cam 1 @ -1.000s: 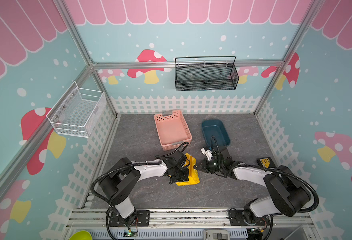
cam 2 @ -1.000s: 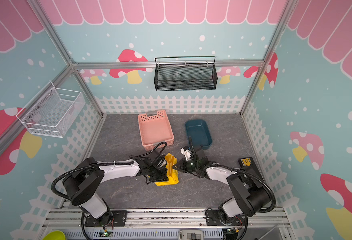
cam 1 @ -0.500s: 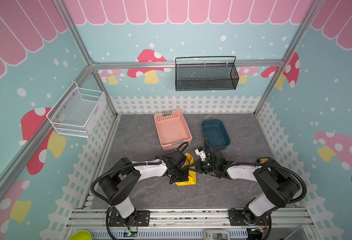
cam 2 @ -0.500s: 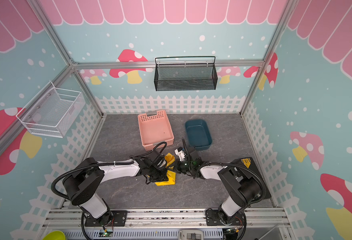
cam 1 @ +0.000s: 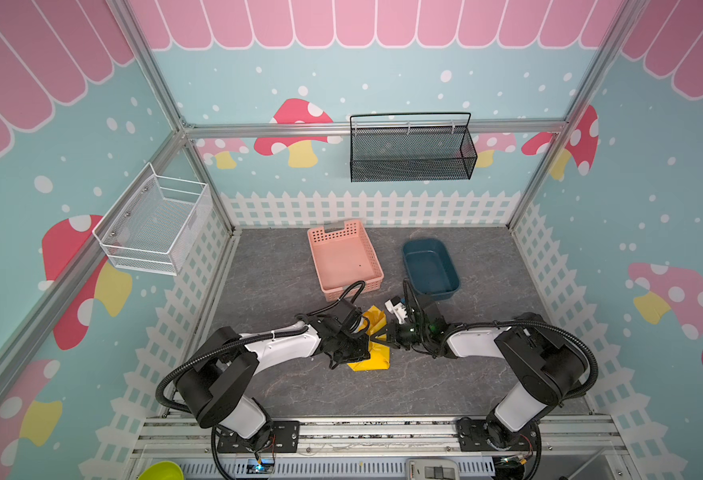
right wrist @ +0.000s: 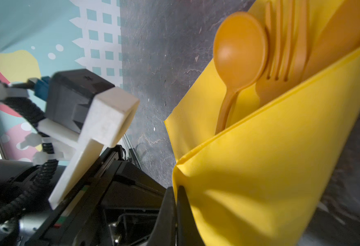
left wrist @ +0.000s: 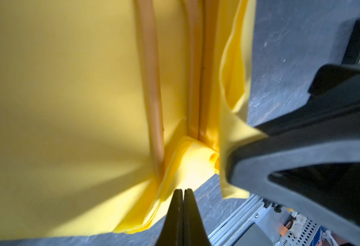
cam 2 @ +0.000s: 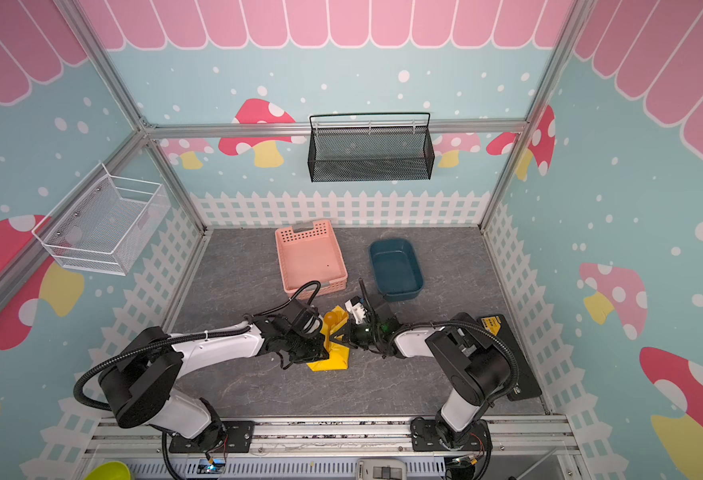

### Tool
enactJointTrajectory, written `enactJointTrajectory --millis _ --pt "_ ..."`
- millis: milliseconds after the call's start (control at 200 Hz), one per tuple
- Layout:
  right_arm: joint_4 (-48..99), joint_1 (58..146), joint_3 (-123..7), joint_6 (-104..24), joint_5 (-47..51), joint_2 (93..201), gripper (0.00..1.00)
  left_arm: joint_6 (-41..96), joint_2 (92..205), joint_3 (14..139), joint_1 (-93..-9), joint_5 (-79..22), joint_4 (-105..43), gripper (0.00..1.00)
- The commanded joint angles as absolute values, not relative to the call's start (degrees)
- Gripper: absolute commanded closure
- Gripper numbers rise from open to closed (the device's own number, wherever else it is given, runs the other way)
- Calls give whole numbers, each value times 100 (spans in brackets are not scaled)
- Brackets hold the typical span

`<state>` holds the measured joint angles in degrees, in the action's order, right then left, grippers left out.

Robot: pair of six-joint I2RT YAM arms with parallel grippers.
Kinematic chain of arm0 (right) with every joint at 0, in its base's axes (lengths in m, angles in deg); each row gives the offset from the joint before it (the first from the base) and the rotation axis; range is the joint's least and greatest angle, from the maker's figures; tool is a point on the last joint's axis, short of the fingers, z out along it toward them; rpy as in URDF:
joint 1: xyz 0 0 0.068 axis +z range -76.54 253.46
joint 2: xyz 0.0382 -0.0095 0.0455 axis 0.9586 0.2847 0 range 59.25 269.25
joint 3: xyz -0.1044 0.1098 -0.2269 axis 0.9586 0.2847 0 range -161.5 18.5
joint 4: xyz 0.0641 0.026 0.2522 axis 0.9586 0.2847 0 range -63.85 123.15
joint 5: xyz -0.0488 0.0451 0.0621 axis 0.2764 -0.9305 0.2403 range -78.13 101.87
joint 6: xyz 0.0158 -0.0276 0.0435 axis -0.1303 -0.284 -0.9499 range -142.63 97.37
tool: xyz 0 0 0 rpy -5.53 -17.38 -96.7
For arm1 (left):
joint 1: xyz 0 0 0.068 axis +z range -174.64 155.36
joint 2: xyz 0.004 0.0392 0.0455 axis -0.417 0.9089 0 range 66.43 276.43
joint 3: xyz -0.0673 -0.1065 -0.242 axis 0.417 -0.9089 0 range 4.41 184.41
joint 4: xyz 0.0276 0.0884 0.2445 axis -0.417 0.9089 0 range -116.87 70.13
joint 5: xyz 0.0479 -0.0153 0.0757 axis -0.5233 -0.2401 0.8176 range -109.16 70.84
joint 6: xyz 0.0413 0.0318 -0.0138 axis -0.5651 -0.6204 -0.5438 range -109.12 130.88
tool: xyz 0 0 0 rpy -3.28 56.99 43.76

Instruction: Place the utensils on the paper napkin and roll it up

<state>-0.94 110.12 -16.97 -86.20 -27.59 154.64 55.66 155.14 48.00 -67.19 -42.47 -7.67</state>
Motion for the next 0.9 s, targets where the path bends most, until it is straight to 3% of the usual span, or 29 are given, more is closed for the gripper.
enactJointTrajectory --millis 0,896 --pt "-265 11087 -1859 -8714 -2759 15573 100 5571 15380 4620 -6666 -4132 -608 96" --pt "-986 11421 -2151 -9135 -2849 16387 100 5475 15617 4566 -6630 -4030 -630 97"
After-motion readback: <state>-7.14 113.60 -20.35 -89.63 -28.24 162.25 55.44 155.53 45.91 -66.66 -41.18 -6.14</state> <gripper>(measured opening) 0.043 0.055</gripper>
